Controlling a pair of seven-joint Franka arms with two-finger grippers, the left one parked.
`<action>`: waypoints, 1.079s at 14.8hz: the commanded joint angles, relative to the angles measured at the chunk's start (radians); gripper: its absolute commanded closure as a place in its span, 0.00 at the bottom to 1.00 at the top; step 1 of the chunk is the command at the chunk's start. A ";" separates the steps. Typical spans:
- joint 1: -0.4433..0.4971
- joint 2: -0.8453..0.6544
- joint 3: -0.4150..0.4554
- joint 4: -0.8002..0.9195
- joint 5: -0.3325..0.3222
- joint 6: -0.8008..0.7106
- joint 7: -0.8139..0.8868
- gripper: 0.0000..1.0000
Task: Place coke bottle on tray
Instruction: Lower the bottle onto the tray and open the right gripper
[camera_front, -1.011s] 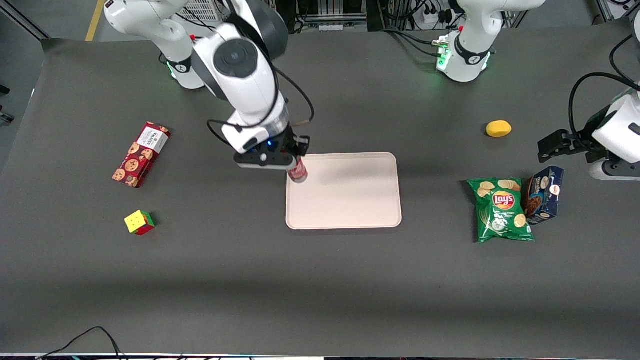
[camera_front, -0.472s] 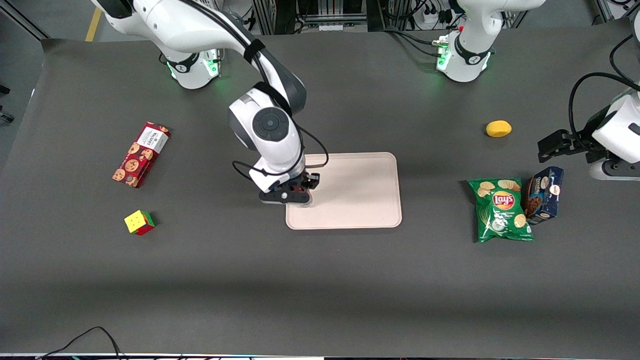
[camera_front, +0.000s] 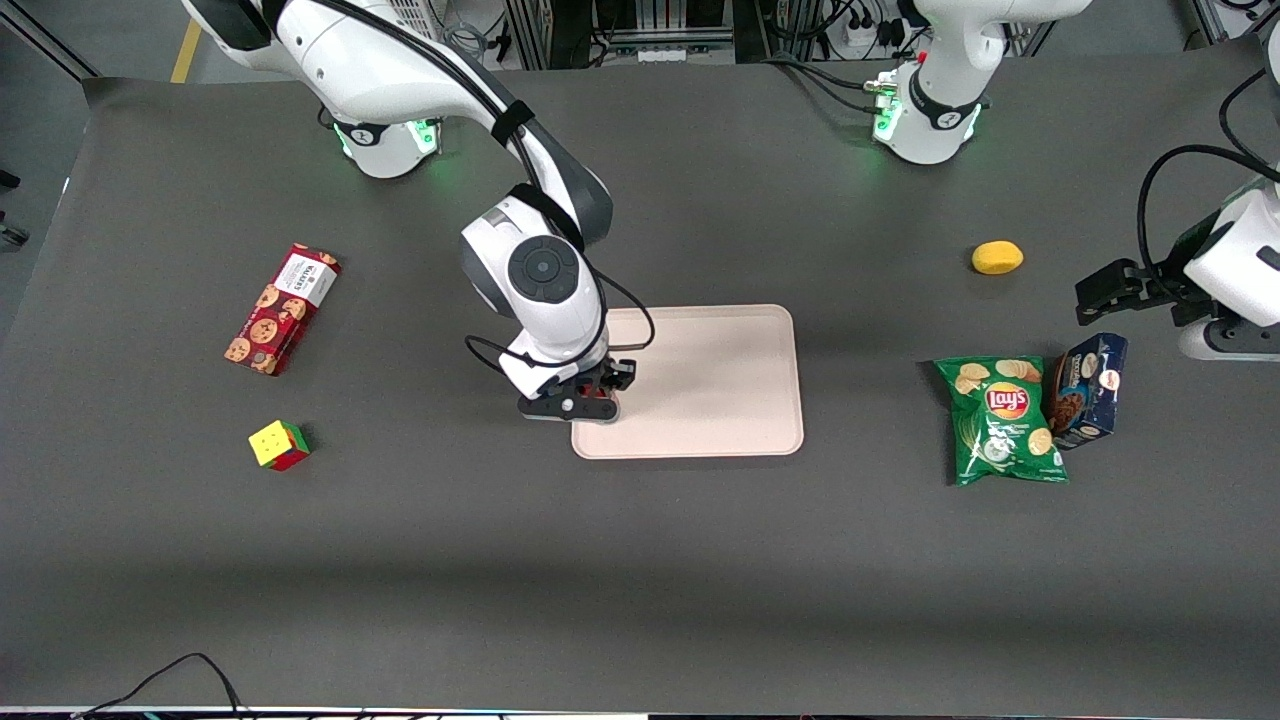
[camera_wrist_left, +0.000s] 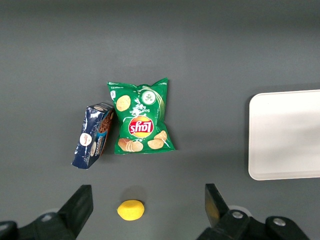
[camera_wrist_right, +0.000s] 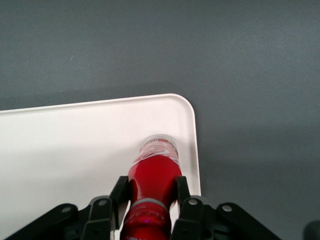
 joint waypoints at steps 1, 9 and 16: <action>-0.003 0.009 0.001 0.032 -0.005 -0.011 -0.005 0.74; -0.003 0.015 0.001 0.032 -0.005 -0.011 -0.002 0.00; -0.013 -0.115 -0.002 0.037 -0.005 -0.047 -0.021 0.00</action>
